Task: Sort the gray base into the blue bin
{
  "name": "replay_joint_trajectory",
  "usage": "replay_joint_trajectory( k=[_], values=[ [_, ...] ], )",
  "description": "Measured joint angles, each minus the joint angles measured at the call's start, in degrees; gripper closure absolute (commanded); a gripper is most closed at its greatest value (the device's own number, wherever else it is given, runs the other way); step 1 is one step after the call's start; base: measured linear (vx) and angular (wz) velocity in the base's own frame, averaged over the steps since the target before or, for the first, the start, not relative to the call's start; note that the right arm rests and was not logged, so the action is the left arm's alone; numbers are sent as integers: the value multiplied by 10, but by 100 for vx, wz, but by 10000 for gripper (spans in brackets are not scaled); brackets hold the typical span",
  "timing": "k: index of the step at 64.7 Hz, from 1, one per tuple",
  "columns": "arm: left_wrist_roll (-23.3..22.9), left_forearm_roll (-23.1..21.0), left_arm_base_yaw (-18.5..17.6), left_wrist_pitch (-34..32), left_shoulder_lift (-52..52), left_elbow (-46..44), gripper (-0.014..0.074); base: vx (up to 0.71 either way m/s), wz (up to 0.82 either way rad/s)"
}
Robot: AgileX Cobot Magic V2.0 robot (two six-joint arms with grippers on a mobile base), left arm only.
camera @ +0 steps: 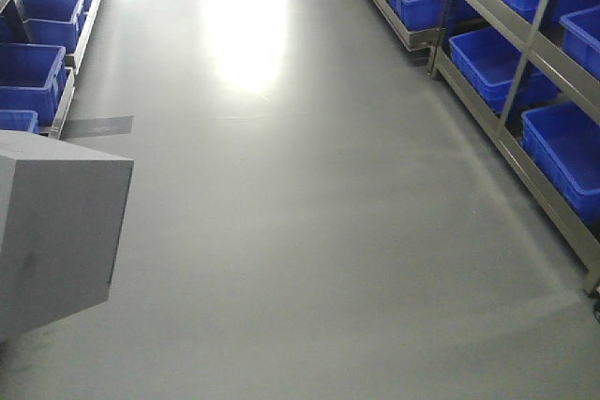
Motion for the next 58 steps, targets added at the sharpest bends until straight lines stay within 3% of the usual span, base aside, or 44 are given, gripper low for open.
replay_joint_trajectory(
  k=[58],
  values=[
    [0,0,0,0,0,0,601,44,14]
  ],
)
